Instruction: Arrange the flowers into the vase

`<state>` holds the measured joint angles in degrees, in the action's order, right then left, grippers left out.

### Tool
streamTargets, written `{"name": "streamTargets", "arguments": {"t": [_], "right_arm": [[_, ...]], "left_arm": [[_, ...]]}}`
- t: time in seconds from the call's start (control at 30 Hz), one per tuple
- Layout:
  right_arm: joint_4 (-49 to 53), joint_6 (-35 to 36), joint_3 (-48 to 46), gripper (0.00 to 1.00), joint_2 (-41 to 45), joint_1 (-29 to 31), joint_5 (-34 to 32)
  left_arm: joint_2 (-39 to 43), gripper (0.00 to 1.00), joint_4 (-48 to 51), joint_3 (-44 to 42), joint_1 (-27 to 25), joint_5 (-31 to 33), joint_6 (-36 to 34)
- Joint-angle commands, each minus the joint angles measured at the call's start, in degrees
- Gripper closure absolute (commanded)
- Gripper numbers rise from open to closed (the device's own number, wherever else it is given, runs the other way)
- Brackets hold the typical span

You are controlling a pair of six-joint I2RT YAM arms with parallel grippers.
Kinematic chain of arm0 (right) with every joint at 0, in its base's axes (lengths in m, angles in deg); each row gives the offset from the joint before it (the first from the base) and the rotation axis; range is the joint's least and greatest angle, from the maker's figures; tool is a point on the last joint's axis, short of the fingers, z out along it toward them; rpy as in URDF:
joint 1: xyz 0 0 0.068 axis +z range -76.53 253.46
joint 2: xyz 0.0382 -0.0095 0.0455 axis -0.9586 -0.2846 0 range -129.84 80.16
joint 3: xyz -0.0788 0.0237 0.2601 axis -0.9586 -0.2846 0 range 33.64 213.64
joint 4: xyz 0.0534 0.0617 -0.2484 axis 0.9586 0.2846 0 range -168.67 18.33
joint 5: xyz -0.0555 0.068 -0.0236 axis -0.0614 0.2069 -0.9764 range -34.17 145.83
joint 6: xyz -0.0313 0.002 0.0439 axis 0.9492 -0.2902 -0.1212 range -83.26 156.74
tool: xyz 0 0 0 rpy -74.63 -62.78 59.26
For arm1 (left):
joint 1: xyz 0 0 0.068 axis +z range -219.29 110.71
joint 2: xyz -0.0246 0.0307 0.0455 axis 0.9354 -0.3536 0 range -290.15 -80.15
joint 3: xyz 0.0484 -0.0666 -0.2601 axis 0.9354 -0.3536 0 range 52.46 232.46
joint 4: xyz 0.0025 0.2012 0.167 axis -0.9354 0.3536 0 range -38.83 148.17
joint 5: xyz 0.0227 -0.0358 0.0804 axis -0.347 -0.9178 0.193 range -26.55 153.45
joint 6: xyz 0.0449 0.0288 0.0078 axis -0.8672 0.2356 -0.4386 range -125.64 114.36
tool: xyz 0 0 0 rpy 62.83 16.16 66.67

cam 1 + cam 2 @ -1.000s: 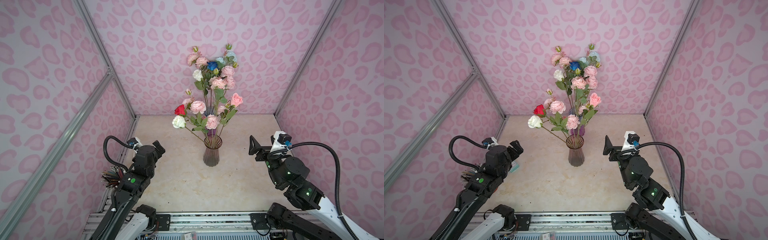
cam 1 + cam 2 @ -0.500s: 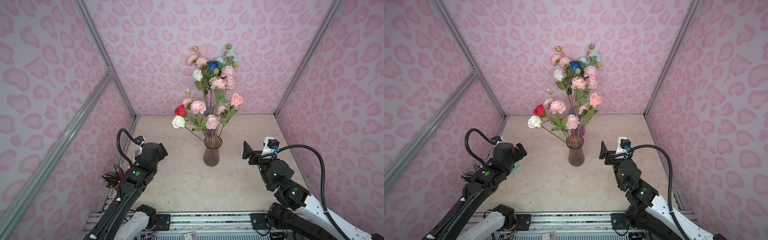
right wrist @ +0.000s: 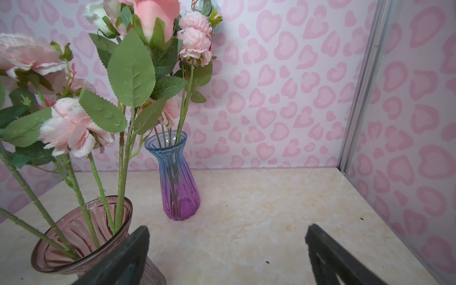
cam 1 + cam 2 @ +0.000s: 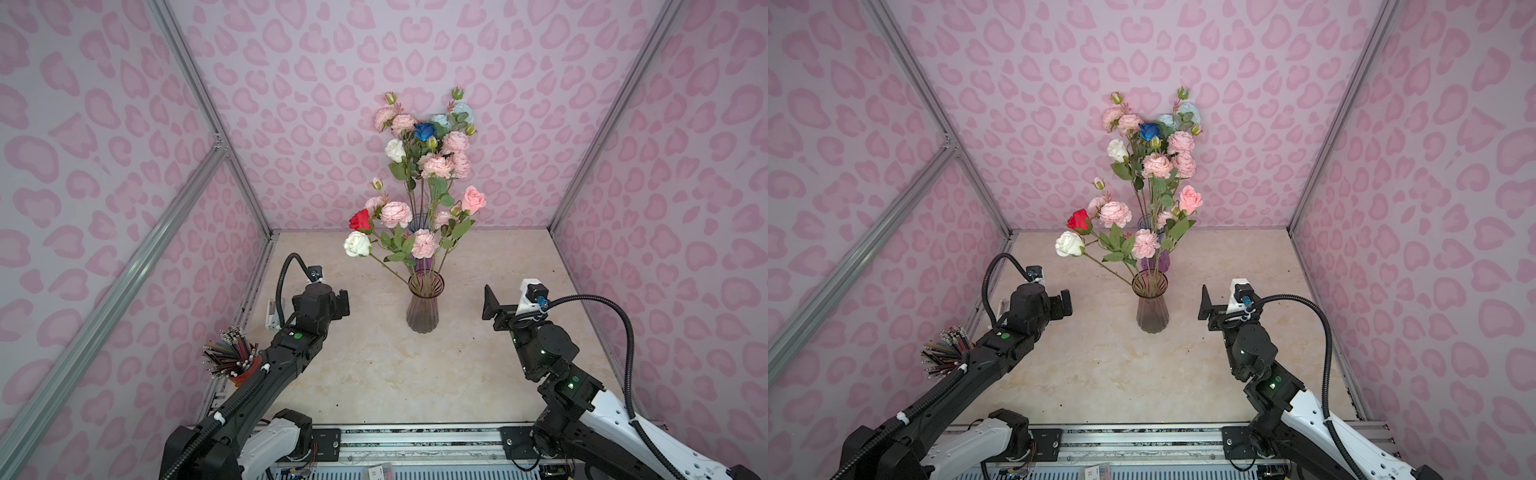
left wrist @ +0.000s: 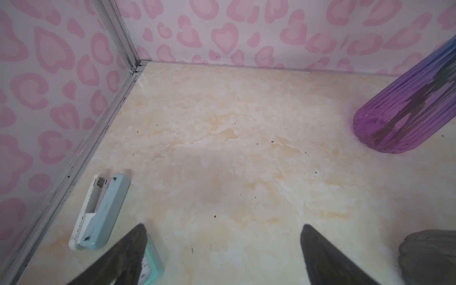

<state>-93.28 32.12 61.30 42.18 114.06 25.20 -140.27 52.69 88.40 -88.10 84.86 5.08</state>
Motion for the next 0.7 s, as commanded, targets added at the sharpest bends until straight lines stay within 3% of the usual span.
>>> {"name": "streamTargets", "arguments": {"t": [0.0, 0.07, 0.17, 0.33, 0.47, 0.57, 0.67], "right_arm": [[-0.6, 0.4, 0.6, 0.01, 0.0, -1.3, 1.1], [-0.6, 0.6, -0.2, 0.01, 0.7, -2.6, 3.0], [-3.5, 3.1, -2.8, 0.01, 1.3, -4.8, 8.4], [-3.0, 6.0, -3.5, 0.01, 0.7, -6.4, 12.6], [-3.6, 7.1, -3.7, 0.01, -0.8, -7.3, 14.0], [-3.3, 7.6, -3.5, 0.01, -2.0, -8.4, 15.5], [-3.8, 8.1, -3.7, 0.01, -3.2, -8.8, 15.9]], "left_arm": [[-1.2, 0.02, -13.8, -2.6, 0.1, -0.7, -8.2], [-2.8, 0.02, -17.6, -4.9, 0.2, 4.1, -8.6], [-5.1, 0.02, -25.8, -8.3, 0.2, 4.1, -11.4], [-12.8, 0.02, -37.4, -11.4, 2.1, -0.3, -15.6], [-18.6, 0.02, -40.9, -11.9, 3.6, -3.0, -16.6], [-19.0, 0.02, -42.6, -12.4, 4.8, -5.5, -18.2], [-19.0, 0.02, -42.2, -12.3, 7.4, -12.3, -19.4]]}}
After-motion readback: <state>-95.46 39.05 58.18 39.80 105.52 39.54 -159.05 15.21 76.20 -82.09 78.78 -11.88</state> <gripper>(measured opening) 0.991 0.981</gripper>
